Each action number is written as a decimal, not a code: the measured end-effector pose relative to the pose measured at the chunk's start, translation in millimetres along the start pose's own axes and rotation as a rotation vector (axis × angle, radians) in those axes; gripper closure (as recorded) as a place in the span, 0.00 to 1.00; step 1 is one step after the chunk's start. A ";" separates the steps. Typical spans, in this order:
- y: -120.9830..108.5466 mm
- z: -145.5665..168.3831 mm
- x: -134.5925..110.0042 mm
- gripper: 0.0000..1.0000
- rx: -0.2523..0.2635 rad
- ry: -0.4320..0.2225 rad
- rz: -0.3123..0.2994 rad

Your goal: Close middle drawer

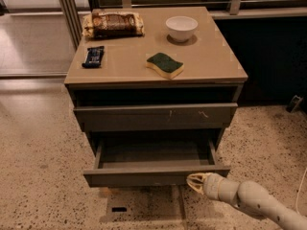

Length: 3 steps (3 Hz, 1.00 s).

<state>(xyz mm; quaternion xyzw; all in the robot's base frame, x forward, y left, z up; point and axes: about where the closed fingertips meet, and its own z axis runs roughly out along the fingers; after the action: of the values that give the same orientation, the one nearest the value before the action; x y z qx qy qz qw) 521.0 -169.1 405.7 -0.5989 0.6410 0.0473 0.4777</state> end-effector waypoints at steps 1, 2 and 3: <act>-28.8 17.7 12.3 1.00 0.028 0.002 0.007; -57.7 33.4 19.7 1.00 0.042 0.015 0.009; -81.5 46.6 22.8 1.00 0.048 0.030 0.009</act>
Offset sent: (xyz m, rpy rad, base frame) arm 0.1106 -0.0164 0.0013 -0.0117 -0.0288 -0.0650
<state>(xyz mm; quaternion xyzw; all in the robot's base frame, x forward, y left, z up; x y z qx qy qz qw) 617.1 -178.8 407.0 -0.5849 0.6517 0.0252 0.4823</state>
